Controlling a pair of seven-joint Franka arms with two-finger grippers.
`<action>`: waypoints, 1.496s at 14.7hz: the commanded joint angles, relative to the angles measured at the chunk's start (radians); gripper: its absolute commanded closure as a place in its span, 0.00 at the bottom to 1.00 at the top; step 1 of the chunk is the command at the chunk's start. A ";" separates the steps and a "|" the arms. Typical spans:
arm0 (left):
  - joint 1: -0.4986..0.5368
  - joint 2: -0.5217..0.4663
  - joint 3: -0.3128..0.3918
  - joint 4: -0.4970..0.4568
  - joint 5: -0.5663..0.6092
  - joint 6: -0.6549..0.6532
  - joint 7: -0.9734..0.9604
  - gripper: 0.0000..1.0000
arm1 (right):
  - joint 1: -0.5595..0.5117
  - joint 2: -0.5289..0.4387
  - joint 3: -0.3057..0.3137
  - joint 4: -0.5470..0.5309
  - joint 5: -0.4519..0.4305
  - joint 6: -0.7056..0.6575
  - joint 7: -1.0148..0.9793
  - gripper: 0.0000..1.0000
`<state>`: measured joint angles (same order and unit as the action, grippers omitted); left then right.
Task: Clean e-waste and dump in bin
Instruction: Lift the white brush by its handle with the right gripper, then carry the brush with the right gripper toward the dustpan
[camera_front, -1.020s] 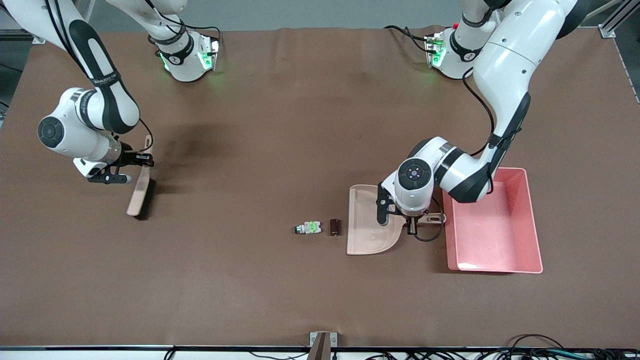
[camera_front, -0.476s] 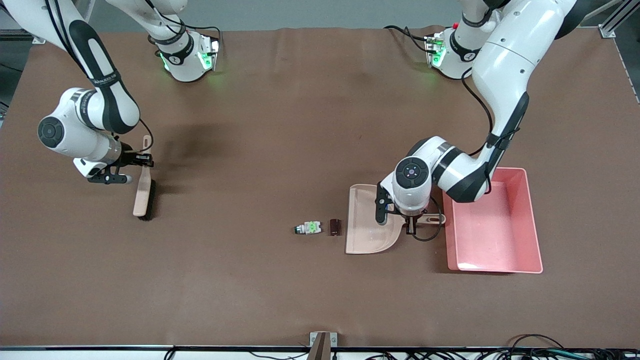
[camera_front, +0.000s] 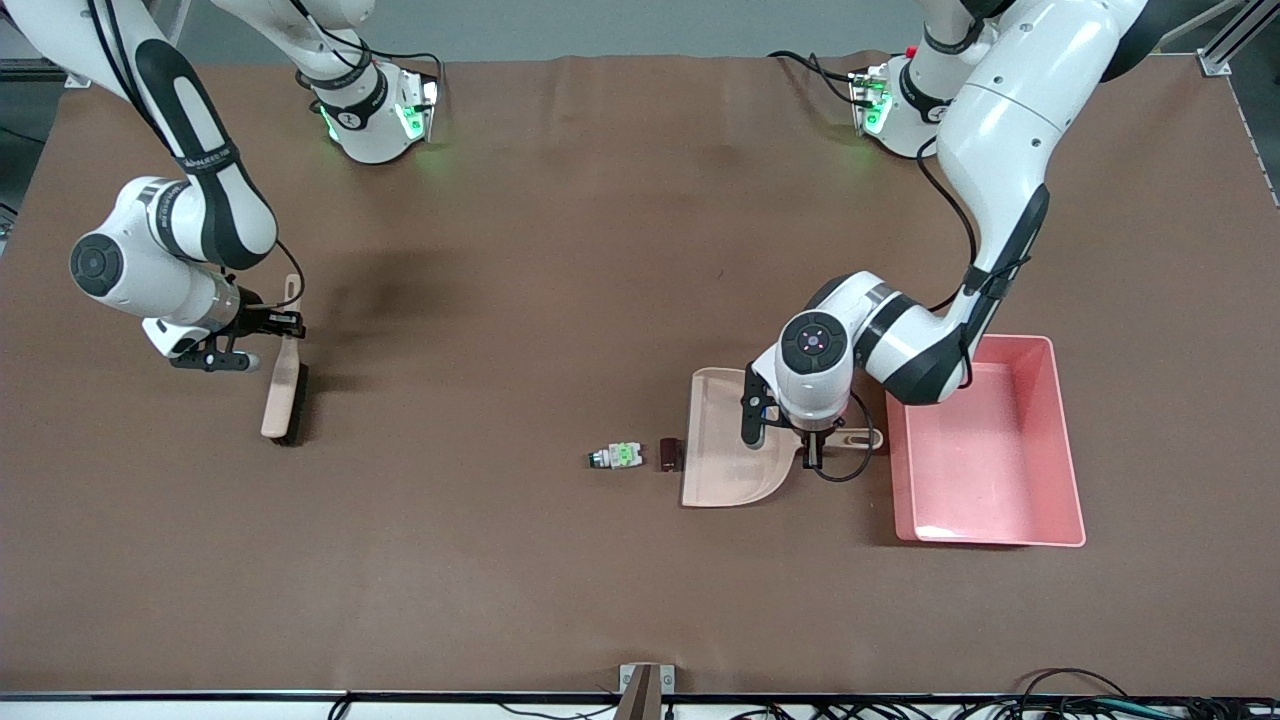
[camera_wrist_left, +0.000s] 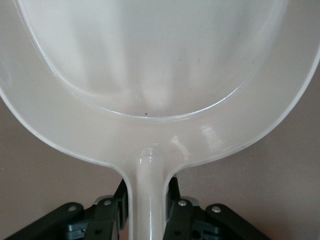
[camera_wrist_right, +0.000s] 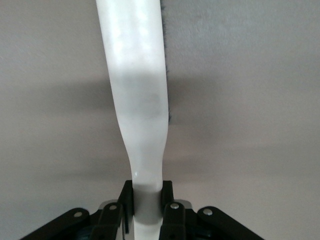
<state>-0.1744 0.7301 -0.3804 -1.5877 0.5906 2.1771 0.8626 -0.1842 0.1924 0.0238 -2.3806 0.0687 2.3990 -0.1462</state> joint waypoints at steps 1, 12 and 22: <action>-0.016 0.020 0.000 0.035 -0.022 -0.046 -0.002 0.78 | 0.051 -0.034 0.011 0.014 0.074 -0.059 0.020 1.00; -0.039 0.023 0.002 0.041 -0.012 -0.076 -0.073 0.77 | 0.451 0.047 0.010 0.348 0.213 -0.321 0.517 1.00; -0.040 0.048 0.003 0.071 -0.009 -0.077 -0.071 0.78 | 0.701 0.349 0.010 0.661 0.237 -0.305 0.778 1.00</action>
<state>-0.2029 0.7425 -0.3811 -1.5589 0.5824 2.1123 0.7901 0.4858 0.4951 0.0429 -1.7842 0.2915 2.1043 0.6080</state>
